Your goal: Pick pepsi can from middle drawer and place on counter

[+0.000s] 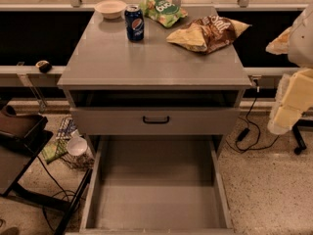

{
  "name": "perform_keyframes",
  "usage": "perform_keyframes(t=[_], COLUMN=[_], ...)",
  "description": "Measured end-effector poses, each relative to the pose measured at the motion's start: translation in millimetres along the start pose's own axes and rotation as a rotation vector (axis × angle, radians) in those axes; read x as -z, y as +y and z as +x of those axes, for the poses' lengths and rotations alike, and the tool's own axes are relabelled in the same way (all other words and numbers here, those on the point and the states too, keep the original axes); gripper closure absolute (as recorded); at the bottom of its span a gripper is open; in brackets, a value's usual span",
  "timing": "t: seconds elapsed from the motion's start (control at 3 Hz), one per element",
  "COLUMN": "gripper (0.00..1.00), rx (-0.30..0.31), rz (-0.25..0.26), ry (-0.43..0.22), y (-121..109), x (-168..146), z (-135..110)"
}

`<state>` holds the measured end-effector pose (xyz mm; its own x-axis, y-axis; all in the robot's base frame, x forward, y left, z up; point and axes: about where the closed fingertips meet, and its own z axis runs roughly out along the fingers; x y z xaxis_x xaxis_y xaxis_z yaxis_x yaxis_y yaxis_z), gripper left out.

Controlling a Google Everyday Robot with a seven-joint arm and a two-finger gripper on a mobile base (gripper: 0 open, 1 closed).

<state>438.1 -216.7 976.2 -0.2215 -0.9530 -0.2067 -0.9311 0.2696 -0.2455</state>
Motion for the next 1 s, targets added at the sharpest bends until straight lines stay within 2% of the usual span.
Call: perform_keyframes(t=[0.33, 0.67, 1.0], gripper=[0.00, 0.00, 0.00], rx=[0.000, 0.032, 0.026], rz=[0.000, 0.054, 0.116], ry=[0.000, -0.137, -0.359], y=[0.0, -19.5, -66.4], x=[0.0, -19.4, -40.8], z=[-0.1, -21.2, -54.4])
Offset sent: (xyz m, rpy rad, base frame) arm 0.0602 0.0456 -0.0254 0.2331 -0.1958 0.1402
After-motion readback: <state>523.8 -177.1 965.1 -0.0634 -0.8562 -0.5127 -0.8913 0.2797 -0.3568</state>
